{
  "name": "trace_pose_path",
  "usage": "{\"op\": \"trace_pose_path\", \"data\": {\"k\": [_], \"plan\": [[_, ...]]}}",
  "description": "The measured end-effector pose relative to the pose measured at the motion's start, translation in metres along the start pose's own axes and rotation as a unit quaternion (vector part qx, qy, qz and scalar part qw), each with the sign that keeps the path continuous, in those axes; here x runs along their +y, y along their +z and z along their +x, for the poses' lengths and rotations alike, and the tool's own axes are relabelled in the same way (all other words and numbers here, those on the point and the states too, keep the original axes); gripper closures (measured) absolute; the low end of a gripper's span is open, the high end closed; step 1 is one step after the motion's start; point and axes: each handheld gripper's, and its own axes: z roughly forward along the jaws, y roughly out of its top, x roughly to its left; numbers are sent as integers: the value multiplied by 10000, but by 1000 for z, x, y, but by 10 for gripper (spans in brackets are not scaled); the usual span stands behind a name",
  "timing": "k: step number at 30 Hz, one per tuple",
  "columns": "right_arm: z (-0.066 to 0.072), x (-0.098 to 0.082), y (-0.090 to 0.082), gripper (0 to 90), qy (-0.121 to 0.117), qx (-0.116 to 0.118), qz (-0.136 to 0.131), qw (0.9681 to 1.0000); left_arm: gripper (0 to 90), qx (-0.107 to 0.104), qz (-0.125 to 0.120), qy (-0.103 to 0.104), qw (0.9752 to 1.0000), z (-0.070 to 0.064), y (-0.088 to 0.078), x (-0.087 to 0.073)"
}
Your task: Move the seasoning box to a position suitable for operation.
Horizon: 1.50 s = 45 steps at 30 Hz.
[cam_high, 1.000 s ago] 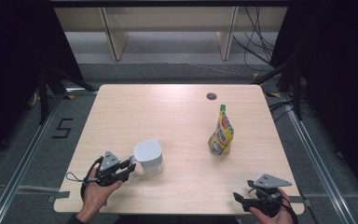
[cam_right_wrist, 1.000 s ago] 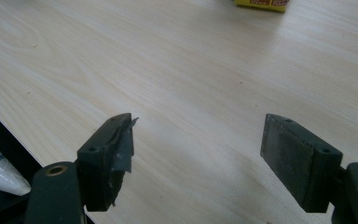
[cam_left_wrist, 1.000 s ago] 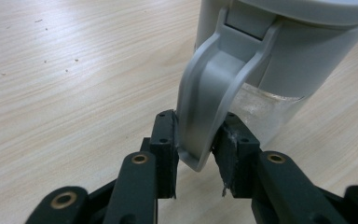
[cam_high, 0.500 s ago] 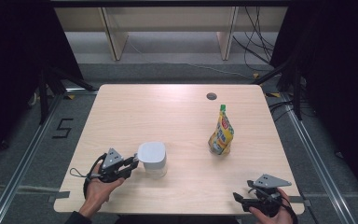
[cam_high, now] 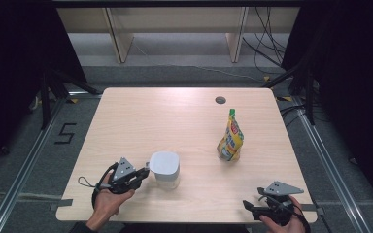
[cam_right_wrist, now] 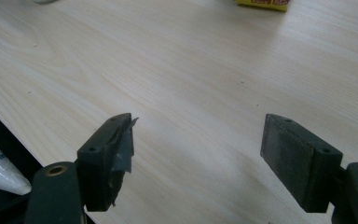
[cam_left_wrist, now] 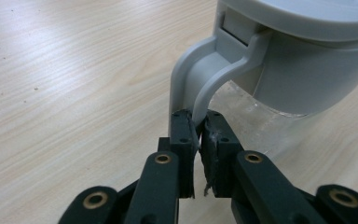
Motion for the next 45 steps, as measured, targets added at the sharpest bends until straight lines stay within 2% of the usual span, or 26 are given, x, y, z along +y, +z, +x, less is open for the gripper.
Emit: {"op": "trace_pose_path", "data": {"k": [1, 2, 5, 6, 9, 10, 11, 14, 15, 16, 17, 20, 22, 23, 24, 25, 26, 28, 32, 35, 37, 38, 40, 41, 43, 45], "plan": [[0, 0, 0, 265, -8, 7, -6, 10000, 822, -23, 76, -44, 10000, -2, -1, -1], [0, 0, 0, 265, -3, 8, -9, 10000, 823, -40, -37, -179, 9998, -5, 0, -1], [0, 0, 0, 265, -2, 11, -8, 10000, 826, -26, 12, -88, 10000, -9, 0, -1], [0, 0, 0, 265, 3, 5, -12, 10000, 828, -54, 50, 23, 10000, -9, 0, 0], [0, 0, 0, 265, -11, -1, 21, 10000, 830, -72, -21, -92, 9999, -14, 3, 0], [0, 0, 0, 265, -12, 1, 26, 10000, 831, -113, -8, -7, 9999, -16, 3, 1], [0, 0, 0, 265, -4, 2, -8, 10000, 832, -138, -37, 179, 9997, -15, 4, 2], [1, 0, -1, 265, 48, -23, 15, 10000, 836, -183, -30, 84, 9998, -20, 5, 2], [0, 0, -1, 265, -47, -56, 30, 10000, 836, -210, -32, 161, 9996, -20, 5, 2], [2, 0, -1, 265, 63, -10, 52, 10000, 836, -187, -32, 340, 9992, -18, 4, 3], [2, 0, -1, 265, 72, 5, 38, 10000, 835, -230, -59, 38, 9997, -22, 5, 2], [2, 0, 0, 265, 108, 19, 16, 9999, 836, -251, -19, 292, 9993, -23, 5, 3], [0, 0, 0, 265, -11, 33, -21, 10000, 838, -283, -65, 103, 9995, -29, 7, 3], [-1, 0, 1, 265, -42, 5, -33, 10000, 838, -300, -59, 116, 9995, -30, 8, 3], [0, 0, 0, 265, -18, 5, -18, 10000, 839, -290, -61, 271, 9992, -30, 8, 4], [0, 0, 0, 265, 37, 6, 8, 10000, 839, -291, -84, 245, 9992, -31, 9, 5], [0, 1, 0, 265, 42, 48, 46, 10000, 839, -314, -69, 329, 9989, -31, 9, 6], [0, 1, 0, 265, 1, 7, 22, 10000, 839, -365, -83, 163, 9992, -36, 11, 7], [0, 1, 0, 265, -2, 10, 21, 10000, 839, -363, -55, 358, 9987, -39, 13, 9], [0, 1, 0, 265, 50, 66, 48, 10000, 839, -428, -80, 315, 9986, -42, 15, 11], [0, 1, 0, 265, 55, 76, 14, 10000, 839, -385, -41, 460, 9982, -41, 16, 12], [0, 1, 0, 265, 8, 42, 22, 10000, 839, -433, -123, 261, 9986, -44, 18, 12], [2, 1, 0, 265, 89, 22, 45, 9999, 839, -411, -90, 452, 9981, -42, 18, 13], [2, 1, -1, 265, 60, 16, 48, 10000, 838, -415, -87, 471, 9980, -43, 18, 14], [2, 1, -1, 265, 62, 13, 44, 10000, 838, -450, -80, 311, 9985, -46, 20, 13], [3, 1, -1, 265, 71, 14, 41, 10000, 838, -514, -47, 320, 9982, -47, 21, 13]]}}
